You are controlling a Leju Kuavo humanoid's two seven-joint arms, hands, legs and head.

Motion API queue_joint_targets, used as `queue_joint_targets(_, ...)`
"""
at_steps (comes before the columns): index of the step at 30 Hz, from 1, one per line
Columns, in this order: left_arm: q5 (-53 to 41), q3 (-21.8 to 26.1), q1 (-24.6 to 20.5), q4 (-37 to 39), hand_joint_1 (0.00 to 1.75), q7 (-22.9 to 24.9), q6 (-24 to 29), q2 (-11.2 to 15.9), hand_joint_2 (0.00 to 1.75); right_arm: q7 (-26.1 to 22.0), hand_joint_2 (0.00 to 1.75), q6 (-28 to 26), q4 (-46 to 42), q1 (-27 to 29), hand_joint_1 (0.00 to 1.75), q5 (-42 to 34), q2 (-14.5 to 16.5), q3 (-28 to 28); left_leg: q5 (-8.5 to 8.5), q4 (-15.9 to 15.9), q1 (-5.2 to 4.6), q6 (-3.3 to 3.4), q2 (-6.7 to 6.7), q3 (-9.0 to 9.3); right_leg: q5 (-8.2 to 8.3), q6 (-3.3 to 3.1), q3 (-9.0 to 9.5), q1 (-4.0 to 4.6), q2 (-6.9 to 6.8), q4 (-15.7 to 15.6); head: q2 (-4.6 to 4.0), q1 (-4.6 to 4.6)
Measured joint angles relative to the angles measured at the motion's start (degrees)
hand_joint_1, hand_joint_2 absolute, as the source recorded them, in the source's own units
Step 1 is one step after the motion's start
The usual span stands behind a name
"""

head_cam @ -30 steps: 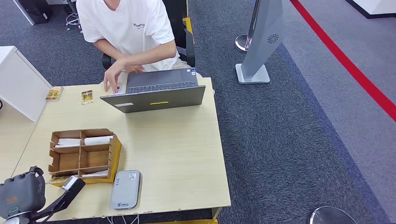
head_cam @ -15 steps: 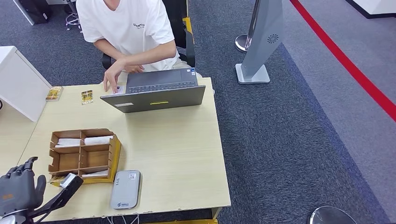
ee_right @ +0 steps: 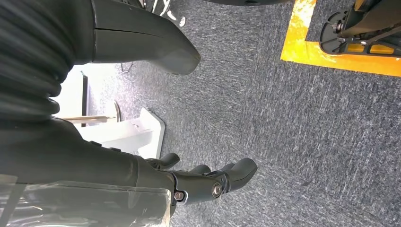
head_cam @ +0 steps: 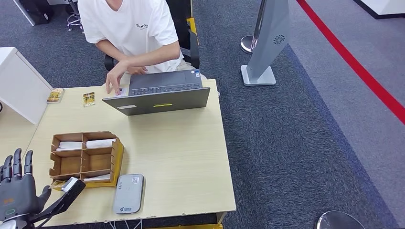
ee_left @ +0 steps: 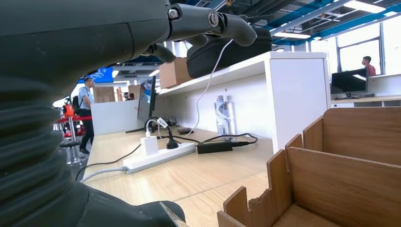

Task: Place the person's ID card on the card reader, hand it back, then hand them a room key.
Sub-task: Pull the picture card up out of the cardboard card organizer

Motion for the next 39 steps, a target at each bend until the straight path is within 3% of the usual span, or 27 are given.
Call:
queue_joint_targets(33,-0.92,-3.78,-1.96,2.44,0.0,0.63,-2.79,-1.63,1.75,-0.09,1.75,0.0,0.0,-0.11,0.0,0.64,0.0,-0.49,0.0,0.0,0.0,0.0,0.02,0.01,0.0,0.0,0.0,0.0,0.01,0.0,0.01,0.0)
queue_joint_targets(34,-0.92,-3.8,-2.02,2.57,0.08,0.64,-2.8,-1.67,1.75,-0.09,1.75,0.0,0.0,-0.11,0.0,0.67,0.0,-0.49,0.0,0.0,0.0,0.0,0.02,0.01,0.0,0.0,0.0,0.0,0.01,0.0,0.01,0.0)
queue_joint_targets(37,-0.93,-3.84,-2.1,2.91,1.39,0.64,-2.8,-1.73,1.75,-0.09,1.75,0.0,0.0,-0.11,0.0,0.71,0.0,-0.49,0.0,0.0,0.0,0.0,0.02,0.01,0.0,0.0,-0.01,0.0,0.01,0.0,0.0,0.0)
queue_joint_targets(38,-0.93,-3.85,-2.12,3.02,1.75,0.63,-2.8,-1.73,1.75,-0.1,1.75,0.01,0.0,-0.11,0.0,0.71,0.0,-0.49,0.0,0.0,0.0,0.0,0.02,0.01,0.0,0.0,-0.01,0.0,0.01,0.0,0.0,0.0)
queue_joint_targets(39,-0.93,-3.85,-2.13,3.1,1.75,0.64,-2.81,-1.73,1.75,-0.12,1.75,0.01,0.0,-0.11,0.0,0.71,0.0,-0.49,0.0,0.0,0.0,0.0,0.02,0.01,0.0,0.0,-0.01,0.0,0.01,0.0,0.0,0.0)
